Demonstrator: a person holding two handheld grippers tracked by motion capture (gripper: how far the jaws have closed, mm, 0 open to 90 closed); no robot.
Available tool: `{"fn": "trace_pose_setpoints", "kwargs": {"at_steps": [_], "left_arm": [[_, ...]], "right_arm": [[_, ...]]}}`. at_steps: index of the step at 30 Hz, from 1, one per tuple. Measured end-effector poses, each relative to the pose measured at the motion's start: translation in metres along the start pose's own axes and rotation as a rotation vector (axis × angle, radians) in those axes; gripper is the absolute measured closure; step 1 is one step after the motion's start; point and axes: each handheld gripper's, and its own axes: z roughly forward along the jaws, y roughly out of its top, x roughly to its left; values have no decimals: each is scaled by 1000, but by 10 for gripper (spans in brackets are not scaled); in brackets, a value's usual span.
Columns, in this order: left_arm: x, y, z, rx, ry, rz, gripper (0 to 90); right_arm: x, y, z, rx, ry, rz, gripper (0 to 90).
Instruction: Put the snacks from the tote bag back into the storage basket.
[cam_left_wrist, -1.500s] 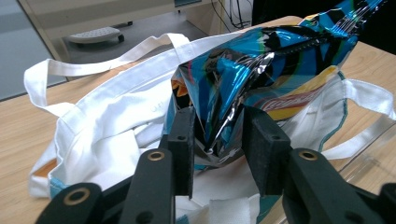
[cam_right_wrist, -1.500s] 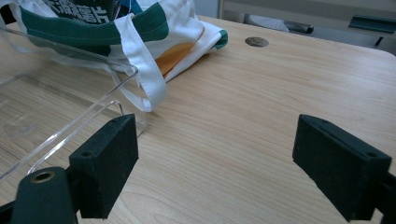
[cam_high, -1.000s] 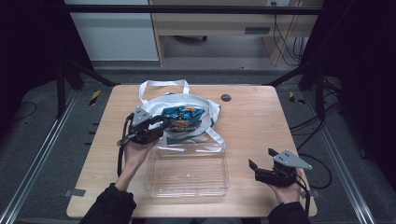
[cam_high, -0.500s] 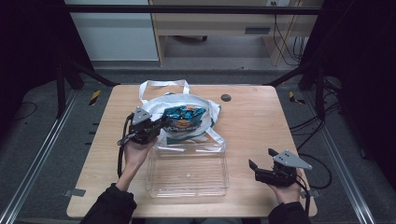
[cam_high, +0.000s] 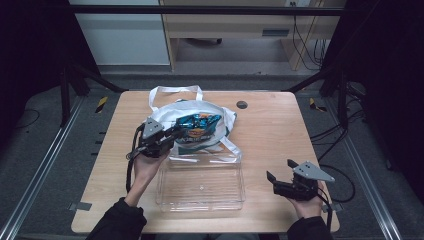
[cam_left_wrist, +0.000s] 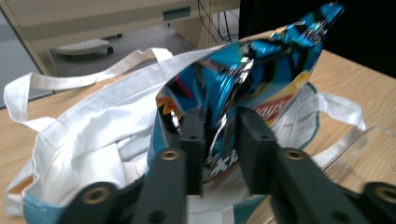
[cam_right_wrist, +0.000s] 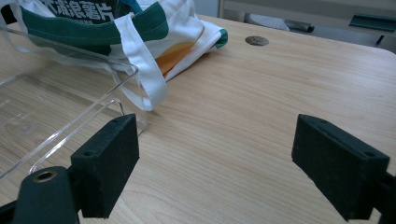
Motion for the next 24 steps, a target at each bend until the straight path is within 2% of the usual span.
{"fn": "trace_pose_setpoints", "kwargs": {"at_steps": [4,7,13,16,19,24], "left_arm": [[1,5,2,1,6,-5,589],[2,6,5,13,-2,-11,594],[6,4,8,11,-12,-57,748],[5,3,8,12,-19,-52,820],[4,3,8,14,-17,-50,868],[4,2,5,-4,-22,-49,887]], "right_arm": [[0,0,1,1,1,1,152],[0,0,1,2,0,0,152],[0,0,2,3,1,-1,153],[0,0,1,3,1,-1,153],[0,0,1,3,1,0,153],[0,0,1,2,1,-2,153]]}}
